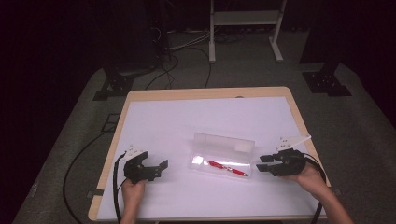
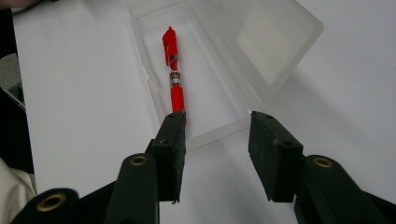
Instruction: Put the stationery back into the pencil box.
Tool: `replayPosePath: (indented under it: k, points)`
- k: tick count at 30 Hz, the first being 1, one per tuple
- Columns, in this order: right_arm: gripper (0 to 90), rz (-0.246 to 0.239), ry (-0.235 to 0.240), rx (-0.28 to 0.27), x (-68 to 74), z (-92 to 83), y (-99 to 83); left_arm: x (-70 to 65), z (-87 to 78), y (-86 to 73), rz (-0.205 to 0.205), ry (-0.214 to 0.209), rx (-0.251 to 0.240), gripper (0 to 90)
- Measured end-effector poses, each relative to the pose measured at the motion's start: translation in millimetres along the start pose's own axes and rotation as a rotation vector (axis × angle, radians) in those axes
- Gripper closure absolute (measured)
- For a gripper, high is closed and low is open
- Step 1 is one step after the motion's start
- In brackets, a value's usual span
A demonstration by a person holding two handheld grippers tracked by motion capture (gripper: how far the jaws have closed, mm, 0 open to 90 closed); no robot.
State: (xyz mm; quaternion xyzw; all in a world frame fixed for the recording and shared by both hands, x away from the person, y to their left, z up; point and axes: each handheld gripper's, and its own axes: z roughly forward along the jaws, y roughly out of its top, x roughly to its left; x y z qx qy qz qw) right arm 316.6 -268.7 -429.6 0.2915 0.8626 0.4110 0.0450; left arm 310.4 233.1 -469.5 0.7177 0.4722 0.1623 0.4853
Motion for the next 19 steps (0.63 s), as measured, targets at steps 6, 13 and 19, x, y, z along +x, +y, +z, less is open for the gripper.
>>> replayPosePath:
  k: [6, 13, 19]
  points:
    - [54.7, 0.018, -0.012, 0.003, -1.4, -6.0, -10.0, 0.0, -0.1, 0.0, 0.002, 0.000, 0.001, 0.0]
    - [53.2, 0.037, -0.028, 0.000, -2.5, -15.2, -20.6, -0.1, 0.1, -0.1, 0.000, 0.000, 0.001, 0.0]
    - [46.8, 0.057, -0.051, -0.003, -1.5, -24.3, -34.4, 0.3, 0.6, 0.0, -0.002, 0.003, -0.002, 0.0]
